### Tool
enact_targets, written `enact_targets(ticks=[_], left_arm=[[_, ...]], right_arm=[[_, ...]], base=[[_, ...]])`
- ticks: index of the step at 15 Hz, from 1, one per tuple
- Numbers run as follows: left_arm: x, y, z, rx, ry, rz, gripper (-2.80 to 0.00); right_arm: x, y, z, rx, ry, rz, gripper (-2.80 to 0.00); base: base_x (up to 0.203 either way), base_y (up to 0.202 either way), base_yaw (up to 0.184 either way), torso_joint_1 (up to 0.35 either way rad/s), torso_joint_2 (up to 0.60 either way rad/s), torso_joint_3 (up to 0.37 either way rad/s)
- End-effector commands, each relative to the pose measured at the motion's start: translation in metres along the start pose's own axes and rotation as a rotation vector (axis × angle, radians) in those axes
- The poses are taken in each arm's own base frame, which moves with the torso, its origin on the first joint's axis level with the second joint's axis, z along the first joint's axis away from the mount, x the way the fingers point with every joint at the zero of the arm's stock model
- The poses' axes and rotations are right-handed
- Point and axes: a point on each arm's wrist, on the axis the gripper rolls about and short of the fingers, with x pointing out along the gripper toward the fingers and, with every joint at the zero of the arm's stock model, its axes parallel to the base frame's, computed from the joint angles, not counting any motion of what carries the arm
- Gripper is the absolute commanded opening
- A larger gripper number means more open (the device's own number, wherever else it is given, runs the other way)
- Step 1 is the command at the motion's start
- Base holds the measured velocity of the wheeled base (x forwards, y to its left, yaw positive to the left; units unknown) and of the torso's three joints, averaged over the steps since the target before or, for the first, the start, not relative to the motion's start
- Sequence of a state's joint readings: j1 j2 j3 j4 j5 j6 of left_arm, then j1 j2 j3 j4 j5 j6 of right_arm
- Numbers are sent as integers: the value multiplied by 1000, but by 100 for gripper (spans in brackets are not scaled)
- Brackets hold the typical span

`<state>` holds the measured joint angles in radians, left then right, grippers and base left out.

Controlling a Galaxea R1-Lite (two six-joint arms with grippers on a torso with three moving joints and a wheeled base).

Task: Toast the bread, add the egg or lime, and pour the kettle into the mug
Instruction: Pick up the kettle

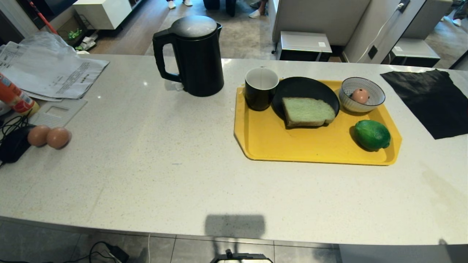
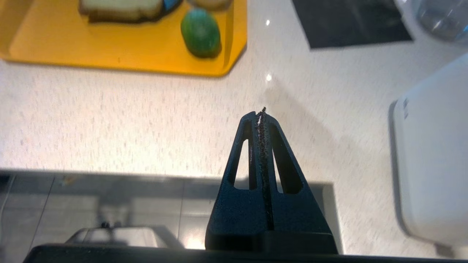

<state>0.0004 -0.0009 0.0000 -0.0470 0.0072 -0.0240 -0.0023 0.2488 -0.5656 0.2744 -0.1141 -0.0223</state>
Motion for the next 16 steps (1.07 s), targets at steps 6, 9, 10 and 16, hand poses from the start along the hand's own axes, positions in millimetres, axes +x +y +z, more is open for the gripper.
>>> enact_targets(ticks=[6,9,10,16], left_arm=[[1,0,-5,0,15,2,-280],[1,0,-5,0,16,2,-280],[1,0,-5,0,16,2,-280],[1,0,-5,0,16,1,-280]], right_arm=[[-9,3,-83,1,45,107,-280],[0,4,-96,0,43,105,-280],[5,5,-103,-3,34,104,-280],[17,7,-129,-18,38,108,-280]], base=[[0,0,0,0,0,0],[0,0,0,0,0,0],[0,0,0,0,0,0],[0,0,0,0,0,0]])
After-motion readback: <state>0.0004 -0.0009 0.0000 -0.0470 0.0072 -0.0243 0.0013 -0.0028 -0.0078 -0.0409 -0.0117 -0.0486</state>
